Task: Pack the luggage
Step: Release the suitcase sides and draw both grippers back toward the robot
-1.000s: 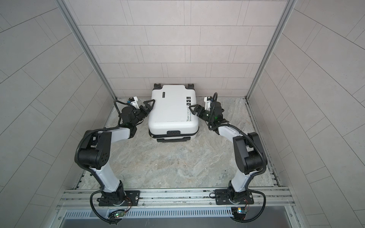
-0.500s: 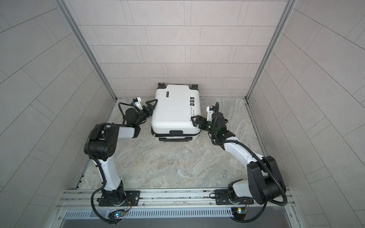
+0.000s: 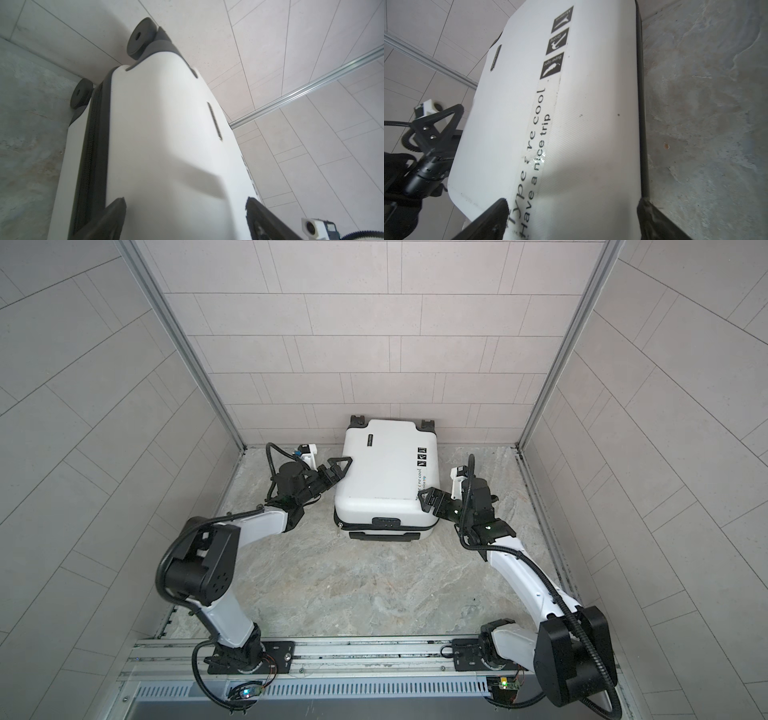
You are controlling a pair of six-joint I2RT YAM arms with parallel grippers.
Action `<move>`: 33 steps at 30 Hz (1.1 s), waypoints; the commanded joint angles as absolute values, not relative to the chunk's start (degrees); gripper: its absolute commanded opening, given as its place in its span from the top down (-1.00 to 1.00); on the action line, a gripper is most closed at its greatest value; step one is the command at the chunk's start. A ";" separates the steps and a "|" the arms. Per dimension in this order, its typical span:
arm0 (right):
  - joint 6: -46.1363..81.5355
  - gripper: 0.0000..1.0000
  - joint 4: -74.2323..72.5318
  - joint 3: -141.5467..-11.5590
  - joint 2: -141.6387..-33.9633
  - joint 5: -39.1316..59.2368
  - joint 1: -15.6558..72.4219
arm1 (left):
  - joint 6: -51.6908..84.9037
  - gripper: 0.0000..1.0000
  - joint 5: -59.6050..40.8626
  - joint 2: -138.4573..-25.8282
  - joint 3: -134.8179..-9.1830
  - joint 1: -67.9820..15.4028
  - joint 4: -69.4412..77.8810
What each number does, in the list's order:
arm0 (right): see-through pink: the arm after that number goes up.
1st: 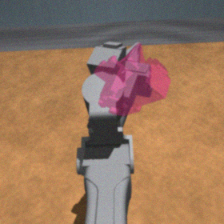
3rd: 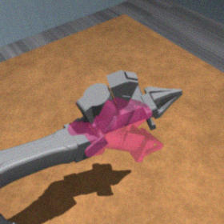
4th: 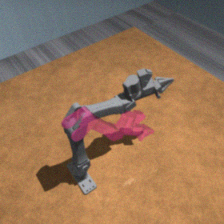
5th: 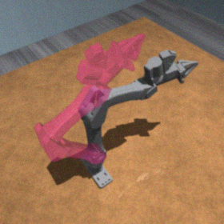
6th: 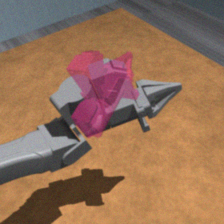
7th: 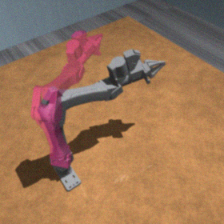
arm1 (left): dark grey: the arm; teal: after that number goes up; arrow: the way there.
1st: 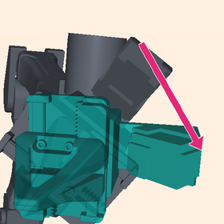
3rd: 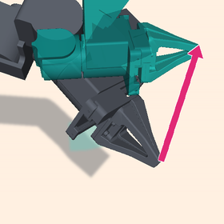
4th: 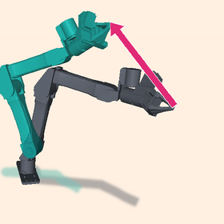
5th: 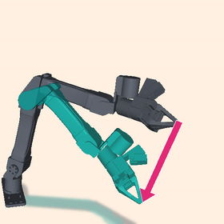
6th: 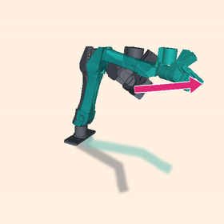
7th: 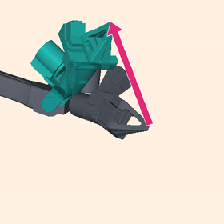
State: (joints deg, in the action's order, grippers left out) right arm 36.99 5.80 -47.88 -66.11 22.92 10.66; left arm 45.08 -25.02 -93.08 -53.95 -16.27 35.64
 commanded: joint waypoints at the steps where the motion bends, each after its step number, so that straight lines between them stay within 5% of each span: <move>1: 31.48 -0.95 16.19 -52.58 -64.12 19.04 9.98 | 29.79 -0.87 -15.80 -81.21 -52.02 -16.56 16.67; 10: 31.49 -0.99 27.51 -60.13 -67.07 12.33 6.63 | 15.68 -1.00 -4.03 -54.62 -45.96 -17.06 -5.09; 19: 36.46 -0.99 19.63 -55.21 -62.23 12.76 -0.38 | 16.63 -1.00 2.99 -46.33 -48.47 -17.03 -11.00; 23: 32.90 -0.99 22.62 -57.07 -63.21 14.87 -1.11 | 14.79 -1.00 -1.70 -44.89 -46.39 -17.05 -10.17; 26: 31.47 -0.95 23.02 -57.62 -63.90 19.96 -1.08 | 16.99 -0.48 -5.09 -44.84 -41.50 -19.71 -9.32; 30: 32.53 -0.78 19.60 -55.14 -63.79 24.47 -0.88 | 18.29 -0.34 2.67 -40.88 -29.05 -31.55 -1.00; 33: 33.40 -0.65 17.27 -53.82 -64.48 27.44 0.34 | 25.36 -0.22 -1.45 -39.84 -18.83 -32.35 13.21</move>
